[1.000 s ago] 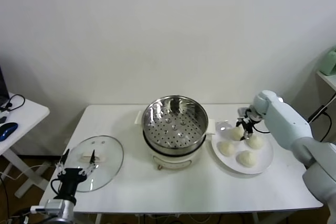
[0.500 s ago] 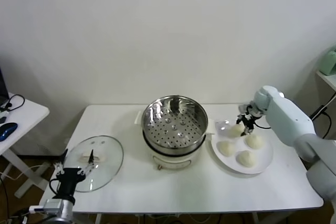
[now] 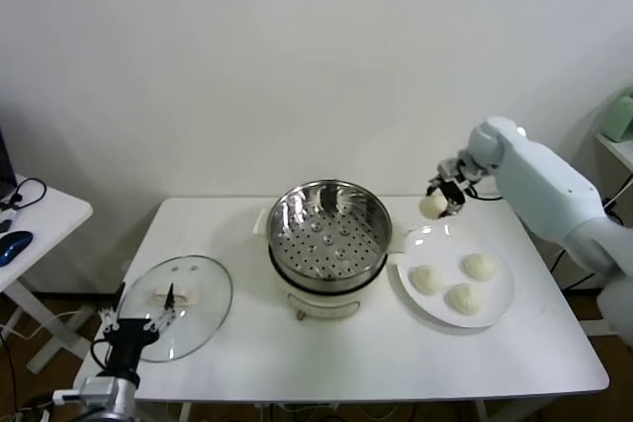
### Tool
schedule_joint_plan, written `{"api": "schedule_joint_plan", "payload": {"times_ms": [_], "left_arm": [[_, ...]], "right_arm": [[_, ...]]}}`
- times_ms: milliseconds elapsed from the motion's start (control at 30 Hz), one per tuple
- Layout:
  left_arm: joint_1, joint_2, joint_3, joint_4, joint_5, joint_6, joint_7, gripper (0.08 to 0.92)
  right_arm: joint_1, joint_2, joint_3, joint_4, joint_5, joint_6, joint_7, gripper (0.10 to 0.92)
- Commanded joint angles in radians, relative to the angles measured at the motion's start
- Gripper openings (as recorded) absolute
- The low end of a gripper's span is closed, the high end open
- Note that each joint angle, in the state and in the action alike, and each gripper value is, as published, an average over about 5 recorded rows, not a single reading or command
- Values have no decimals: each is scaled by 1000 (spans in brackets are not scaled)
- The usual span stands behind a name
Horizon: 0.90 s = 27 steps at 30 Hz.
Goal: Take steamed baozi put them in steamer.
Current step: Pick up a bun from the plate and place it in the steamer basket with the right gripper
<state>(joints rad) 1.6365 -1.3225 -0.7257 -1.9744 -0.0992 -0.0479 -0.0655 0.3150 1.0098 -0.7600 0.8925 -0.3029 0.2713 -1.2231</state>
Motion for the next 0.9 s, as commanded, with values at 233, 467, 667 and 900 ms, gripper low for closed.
{"api": "schedule_joint_plan", "payload": {"times_ms": [233, 467, 667, 900], "left_arm": [[-1, 3, 8, -7, 1, 16, -6, 823], [0, 4, 15, -26, 1, 31, -10, 823], [10, 9, 8, -50, 1, 40, -11, 823], [20, 13, -2, -58, -4, 39, -12, 823]], "right_arm": [[240, 75, -239, 424, -45, 146, -16, 645], [129, 193, -239, 386, -220, 202, 4, 637], [42, 287, -207, 275, -384, 262, 28, 644], [-29, 348, -173, 187, -471, 291, 42, 640]]}}
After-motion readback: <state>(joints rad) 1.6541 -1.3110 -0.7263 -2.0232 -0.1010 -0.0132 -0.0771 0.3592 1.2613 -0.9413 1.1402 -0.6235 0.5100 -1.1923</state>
